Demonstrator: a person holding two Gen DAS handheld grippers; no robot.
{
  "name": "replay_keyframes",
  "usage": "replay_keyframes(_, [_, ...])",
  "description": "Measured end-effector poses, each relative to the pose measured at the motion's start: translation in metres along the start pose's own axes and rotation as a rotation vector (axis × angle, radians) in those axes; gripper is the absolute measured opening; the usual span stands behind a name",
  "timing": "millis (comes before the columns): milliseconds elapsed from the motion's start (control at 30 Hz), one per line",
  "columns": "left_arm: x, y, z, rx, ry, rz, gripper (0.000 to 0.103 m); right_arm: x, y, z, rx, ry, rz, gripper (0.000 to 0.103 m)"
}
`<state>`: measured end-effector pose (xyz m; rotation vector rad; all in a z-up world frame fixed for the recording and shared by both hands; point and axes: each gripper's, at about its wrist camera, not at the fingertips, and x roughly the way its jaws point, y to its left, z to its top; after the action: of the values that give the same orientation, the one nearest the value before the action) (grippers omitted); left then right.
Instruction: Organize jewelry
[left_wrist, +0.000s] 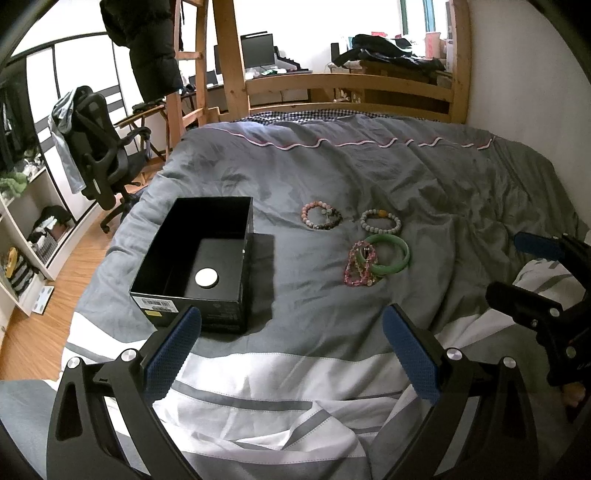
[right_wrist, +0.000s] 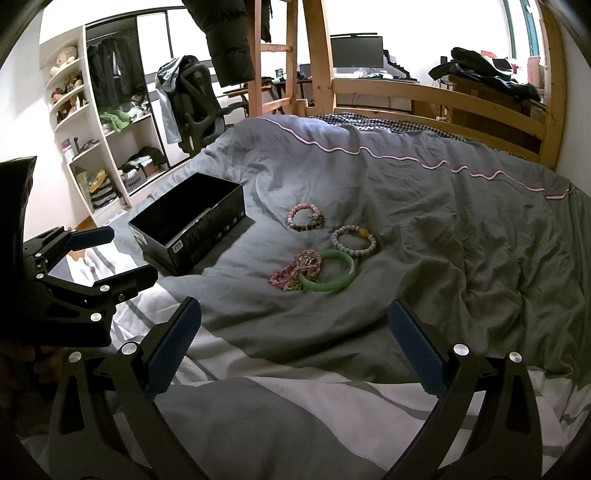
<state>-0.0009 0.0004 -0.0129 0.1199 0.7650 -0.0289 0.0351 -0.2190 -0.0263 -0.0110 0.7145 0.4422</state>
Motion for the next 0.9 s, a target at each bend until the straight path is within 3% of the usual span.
replay_keyframes(900, [0.0032, -0.0031, -0.0028, 0.002, 0.011, -0.005, 0.097, 0.0009, -0.0024, -0.0002, 0.008, 0.001, 0.002, 0.100])
